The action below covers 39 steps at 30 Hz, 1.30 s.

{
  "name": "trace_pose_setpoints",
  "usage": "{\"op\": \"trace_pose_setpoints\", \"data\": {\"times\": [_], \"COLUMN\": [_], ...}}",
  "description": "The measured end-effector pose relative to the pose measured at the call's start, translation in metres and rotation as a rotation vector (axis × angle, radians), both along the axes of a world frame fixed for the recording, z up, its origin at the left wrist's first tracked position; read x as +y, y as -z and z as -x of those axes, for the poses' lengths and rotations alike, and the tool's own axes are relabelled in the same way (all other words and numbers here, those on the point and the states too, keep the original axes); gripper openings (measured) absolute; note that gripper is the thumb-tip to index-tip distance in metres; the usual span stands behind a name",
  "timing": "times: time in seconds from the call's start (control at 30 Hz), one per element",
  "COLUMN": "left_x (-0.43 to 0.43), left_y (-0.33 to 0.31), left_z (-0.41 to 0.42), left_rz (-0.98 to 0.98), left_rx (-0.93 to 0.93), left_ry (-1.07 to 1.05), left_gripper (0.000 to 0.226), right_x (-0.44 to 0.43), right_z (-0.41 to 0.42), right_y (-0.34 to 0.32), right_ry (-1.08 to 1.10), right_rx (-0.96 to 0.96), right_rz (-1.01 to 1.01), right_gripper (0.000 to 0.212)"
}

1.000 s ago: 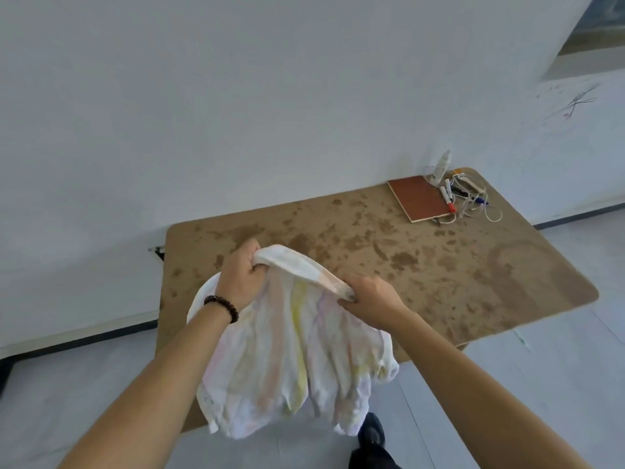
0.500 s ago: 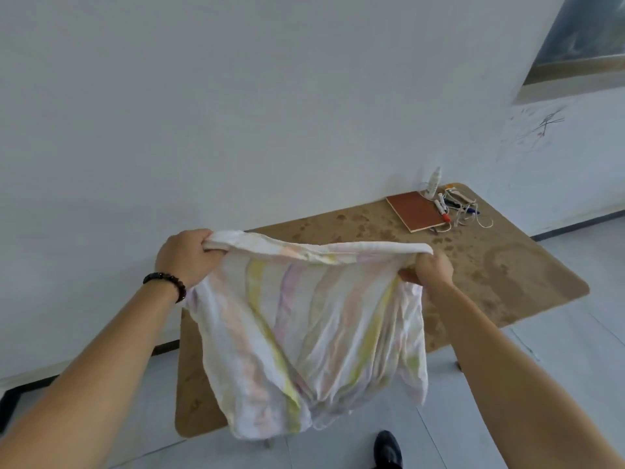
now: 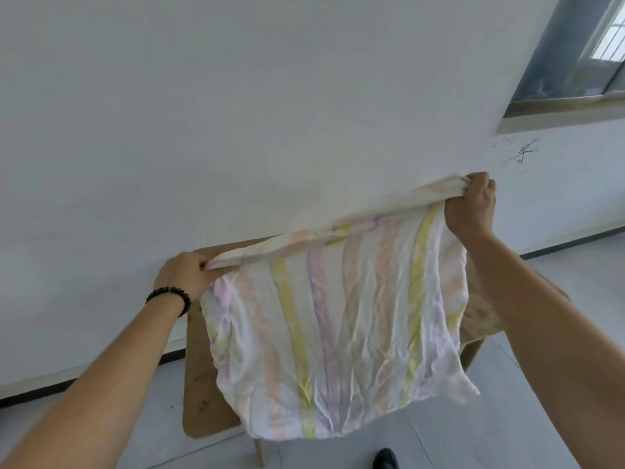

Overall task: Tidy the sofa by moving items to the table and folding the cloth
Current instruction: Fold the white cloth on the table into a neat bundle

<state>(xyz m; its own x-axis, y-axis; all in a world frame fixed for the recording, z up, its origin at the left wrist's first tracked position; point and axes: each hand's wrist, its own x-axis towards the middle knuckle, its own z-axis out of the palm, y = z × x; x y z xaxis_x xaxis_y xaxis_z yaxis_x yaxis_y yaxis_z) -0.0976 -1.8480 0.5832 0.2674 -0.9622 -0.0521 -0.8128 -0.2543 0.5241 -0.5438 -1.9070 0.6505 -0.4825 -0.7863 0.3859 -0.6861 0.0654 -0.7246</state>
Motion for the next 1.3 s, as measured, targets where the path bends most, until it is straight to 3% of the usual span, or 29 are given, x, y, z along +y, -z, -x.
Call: {"op": "trace_pose_setpoints", "data": {"times": [0.17,0.23,0.33,0.43,0.53,0.73,0.9,0.97,1.13,1.2,1.3], "left_x": [0.001,0.0,0.003,-0.001,-0.007,-0.022,-0.036,-0.049,-0.114,-0.155,-0.223], "left_y": [-0.01,-0.019,-0.052,-0.084,-0.094,-0.048,0.007,0.014,0.014,0.02,0.052], "left_z": [-0.024,-0.024,-0.02,-0.03,-0.038,-0.051,-0.059,-0.059,-0.061,-0.065,-0.069], "left_rz": [0.125,0.28,0.715,1.229,1.441,1.018,0.645,0.61,0.828,0.727,0.411], "left_rx": [0.429,0.327,0.284,0.282,0.135,0.047,0.04,0.087,0.109,0.155,0.152], "left_ry": [-0.255,-0.266,-0.256,-0.22,-0.202,-0.099,-0.153,-0.176,-0.23,-0.245,-0.294], "left_gripper": [0.053,0.049,0.027,0.049,0.059,0.024,0.029,0.029,0.027,0.024,0.029], "right_x": [-0.004,-0.008,-0.016,-0.026,-0.031,-0.043,-0.06,-0.073,-0.136,-0.184,-0.276], "right_z": [-0.009,-0.016,-0.023,-0.022,-0.023,-0.032,-0.035,-0.039,-0.052,-0.055,-0.06], "right_y": [0.013,0.011,0.002,-0.003,-0.007,-0.008,0.025,0.032,0.034,0.047,0.1], "right_ry": [-0.015,-0.023,0.023,0.038,-0.034,-0.112,-0.16,-0.175,-0.226,-0.237,-0.342], "right_rx": [-0.058,-0.087,-0.141,-0.125,-0.052,0.0,0.14,0.151,0.201,0.229,0.149], "right_rz": [-0.168,-0.153,-0.024,0.199,0.353,0.267,0.14,0.104,0.268,0.202,-0.121], "right_gripper": [0.035,0.036,0.04,0.043,0.04,0.046,0.058,0.06,0.052,0.052,0.057]}}
